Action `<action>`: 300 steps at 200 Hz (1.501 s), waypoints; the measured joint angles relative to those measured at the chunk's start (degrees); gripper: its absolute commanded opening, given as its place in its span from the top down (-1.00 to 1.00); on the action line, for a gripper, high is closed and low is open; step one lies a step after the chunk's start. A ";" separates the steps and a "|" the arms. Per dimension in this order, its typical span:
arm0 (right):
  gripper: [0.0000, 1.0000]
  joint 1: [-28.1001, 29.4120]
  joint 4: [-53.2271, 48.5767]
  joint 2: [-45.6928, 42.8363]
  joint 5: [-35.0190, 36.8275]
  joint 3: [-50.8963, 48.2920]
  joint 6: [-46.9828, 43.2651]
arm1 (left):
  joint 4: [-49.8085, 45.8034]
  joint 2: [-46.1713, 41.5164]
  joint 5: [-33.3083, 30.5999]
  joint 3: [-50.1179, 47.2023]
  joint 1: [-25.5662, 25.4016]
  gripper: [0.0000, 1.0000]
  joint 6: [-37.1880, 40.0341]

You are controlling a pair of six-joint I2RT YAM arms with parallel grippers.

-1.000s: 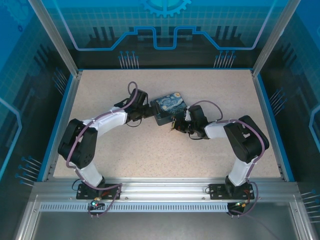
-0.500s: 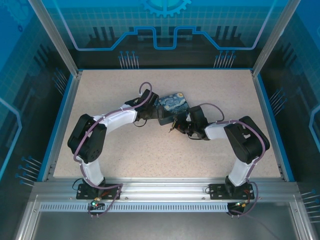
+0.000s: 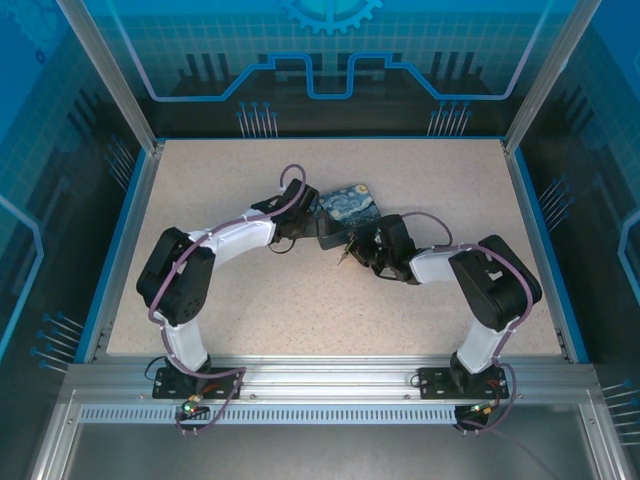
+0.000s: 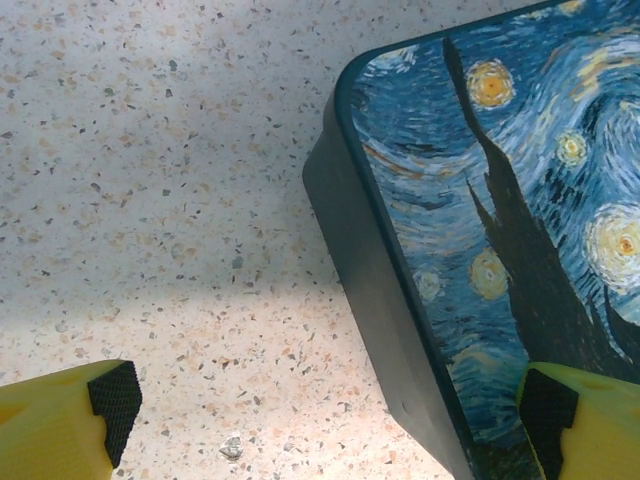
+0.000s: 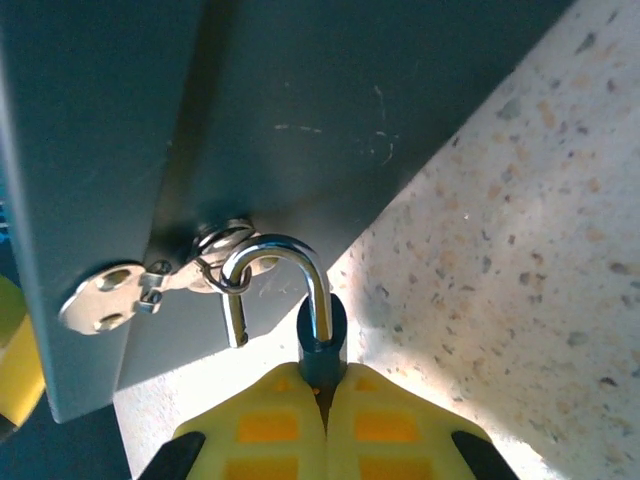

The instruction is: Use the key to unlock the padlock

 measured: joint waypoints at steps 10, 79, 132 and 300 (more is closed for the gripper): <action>1.00 -0.02 0.74 0.20 0.61 0.00 0.96 | 0.26 0.13 0.02 0.00 -0.04 -0.96 -0.02; 1.00 -1.44 7.45 3.93 1.46 0.42 6.36 | 2.43 0.90 1.38 -0.07 -0.04 -0.90 -0.17; 1.00 -5.07 4.20 4.00 -0.48 3.10 5.20 | 3.85 1.42 2.40 -0.07 -0.04 -0.85 -0.17; 1.00 -13.42 -17.16 -2.16 -5.53 6.93 -13.66 | 3.56 2.27 6.34 0.02 -0.20 -0.83 0.07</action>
